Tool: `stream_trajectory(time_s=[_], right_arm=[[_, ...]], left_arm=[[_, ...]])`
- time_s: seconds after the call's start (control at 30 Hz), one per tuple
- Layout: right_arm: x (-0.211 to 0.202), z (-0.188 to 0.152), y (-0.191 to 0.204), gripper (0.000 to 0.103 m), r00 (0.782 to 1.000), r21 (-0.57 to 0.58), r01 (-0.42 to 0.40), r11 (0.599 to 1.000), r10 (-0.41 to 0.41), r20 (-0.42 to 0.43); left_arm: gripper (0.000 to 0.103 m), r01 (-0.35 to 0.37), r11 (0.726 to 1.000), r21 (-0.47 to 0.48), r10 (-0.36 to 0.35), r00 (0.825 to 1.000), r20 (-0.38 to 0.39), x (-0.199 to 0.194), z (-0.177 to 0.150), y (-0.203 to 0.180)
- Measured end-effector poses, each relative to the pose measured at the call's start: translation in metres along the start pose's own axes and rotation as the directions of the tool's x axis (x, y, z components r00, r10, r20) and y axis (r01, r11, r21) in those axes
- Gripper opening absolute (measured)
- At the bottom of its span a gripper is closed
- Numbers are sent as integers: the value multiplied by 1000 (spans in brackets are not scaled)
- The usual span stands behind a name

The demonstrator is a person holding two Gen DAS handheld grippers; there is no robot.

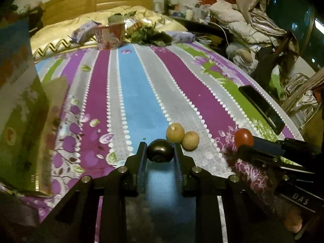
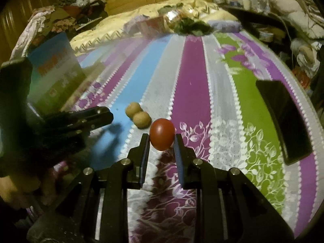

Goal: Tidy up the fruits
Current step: 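Grasp the red fruit with the right tool while the left tool grasps the dark plum, then lift and carry the red fruit and dark plum over the light-blue basket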

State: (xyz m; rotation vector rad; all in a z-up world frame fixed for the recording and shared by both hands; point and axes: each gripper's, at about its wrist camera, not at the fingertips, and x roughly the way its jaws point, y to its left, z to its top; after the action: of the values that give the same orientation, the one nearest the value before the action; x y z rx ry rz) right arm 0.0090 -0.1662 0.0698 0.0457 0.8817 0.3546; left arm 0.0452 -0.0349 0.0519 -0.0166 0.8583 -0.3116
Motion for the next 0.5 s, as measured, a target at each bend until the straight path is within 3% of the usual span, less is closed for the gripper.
stream_trajectory(time_s=[0.5], right_arm=[[-50, 29, 62, 25, 997, -73, -19, 997, 24, 73]], left_arm=[[26, -60, 997, -43, 64, 993, 98, -90, 13, 21]])
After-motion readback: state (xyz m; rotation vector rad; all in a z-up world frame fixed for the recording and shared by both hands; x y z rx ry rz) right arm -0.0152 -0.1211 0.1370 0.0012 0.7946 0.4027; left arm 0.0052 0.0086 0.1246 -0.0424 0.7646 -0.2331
